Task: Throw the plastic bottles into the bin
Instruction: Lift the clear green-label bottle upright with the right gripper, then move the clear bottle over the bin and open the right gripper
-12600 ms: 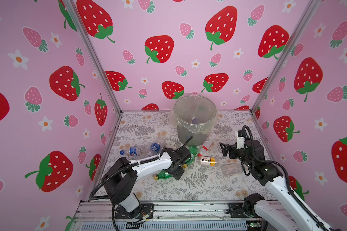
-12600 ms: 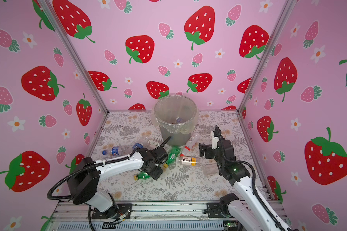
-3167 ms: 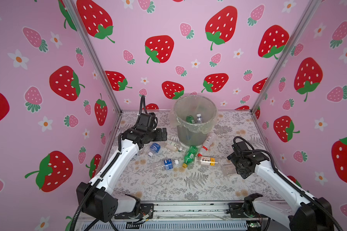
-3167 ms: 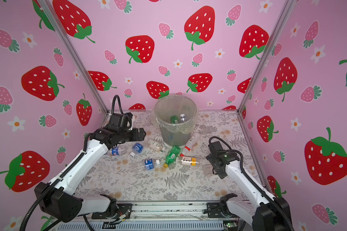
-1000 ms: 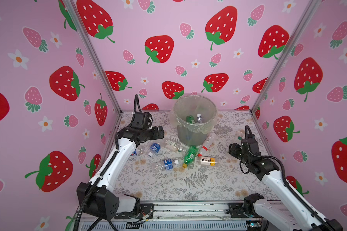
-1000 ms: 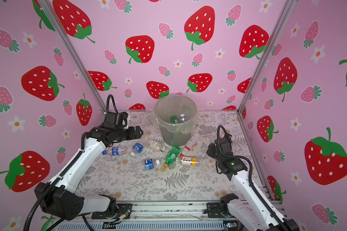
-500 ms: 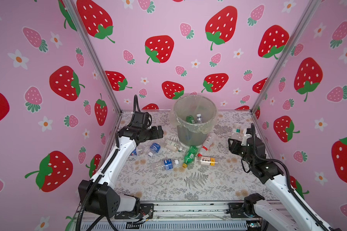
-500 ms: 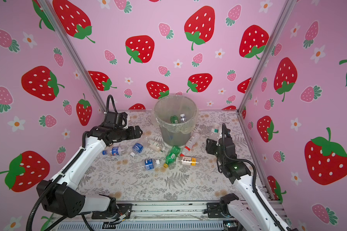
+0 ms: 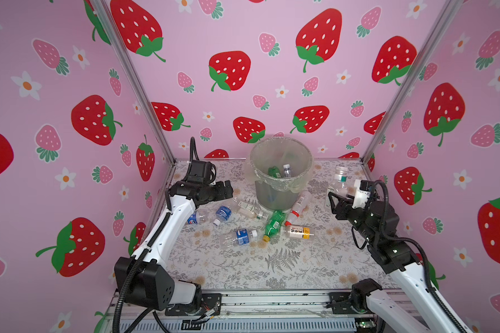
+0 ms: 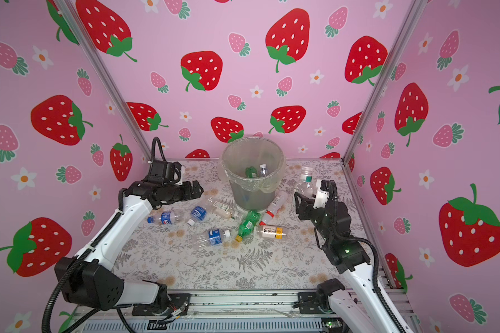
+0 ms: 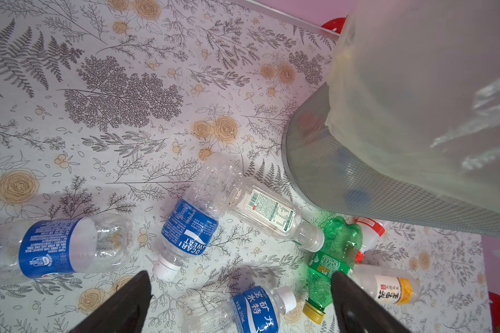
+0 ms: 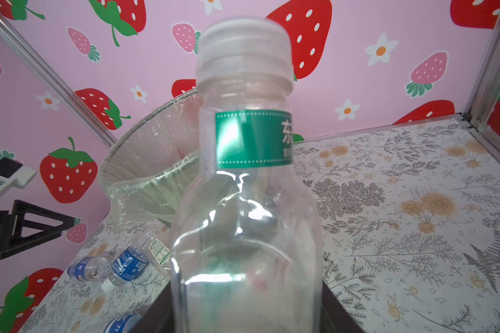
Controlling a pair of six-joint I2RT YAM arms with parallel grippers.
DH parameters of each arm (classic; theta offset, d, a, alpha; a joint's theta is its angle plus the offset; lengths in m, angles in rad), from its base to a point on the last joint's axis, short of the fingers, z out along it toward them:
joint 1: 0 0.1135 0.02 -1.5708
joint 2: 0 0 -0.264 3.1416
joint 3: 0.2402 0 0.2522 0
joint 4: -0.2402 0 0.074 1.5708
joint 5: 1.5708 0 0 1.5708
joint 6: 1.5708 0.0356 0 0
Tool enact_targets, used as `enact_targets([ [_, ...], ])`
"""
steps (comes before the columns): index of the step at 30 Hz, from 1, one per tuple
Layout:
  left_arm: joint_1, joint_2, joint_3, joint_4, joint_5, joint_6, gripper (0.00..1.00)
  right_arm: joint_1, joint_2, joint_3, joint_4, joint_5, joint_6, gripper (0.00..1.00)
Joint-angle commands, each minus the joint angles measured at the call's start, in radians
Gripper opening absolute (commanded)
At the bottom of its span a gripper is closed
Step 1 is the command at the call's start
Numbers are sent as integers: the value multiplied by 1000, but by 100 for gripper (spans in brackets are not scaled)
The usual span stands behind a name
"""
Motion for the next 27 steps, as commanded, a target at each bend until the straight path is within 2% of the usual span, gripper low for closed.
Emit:
enact_targets([
  [1, 15, 15, 24, 10, 51, -13, 99, 10, -46, -35, 88, -46, -8, 45],
  [9, 50, 22, 24, 19, 112, -34, 98, 39, -28, -18, 135, -51, 28, 45],
  [13, 64, 15, 20, 23, 114, -35, 98, 64, 43, 19, 176, -45, 22, 45],
  [18, 69, 8, 19, 24, 108, -34, 98, 92, 197, 142, 225, -29, 12, 45],
  [23, 71, 2, 18, 23, 105, -33, 98, 110, 498, 425, 196, 20, 24, 46],
  [26, 71, -5, 19, 22, 103, -30, 98, 111, 734, 687, 44, 80, 58, 50],
  [27, 71, -7, 18, 23, 102, -31, 98, 111, 808, 790, -8, 51, 57, 51],
])
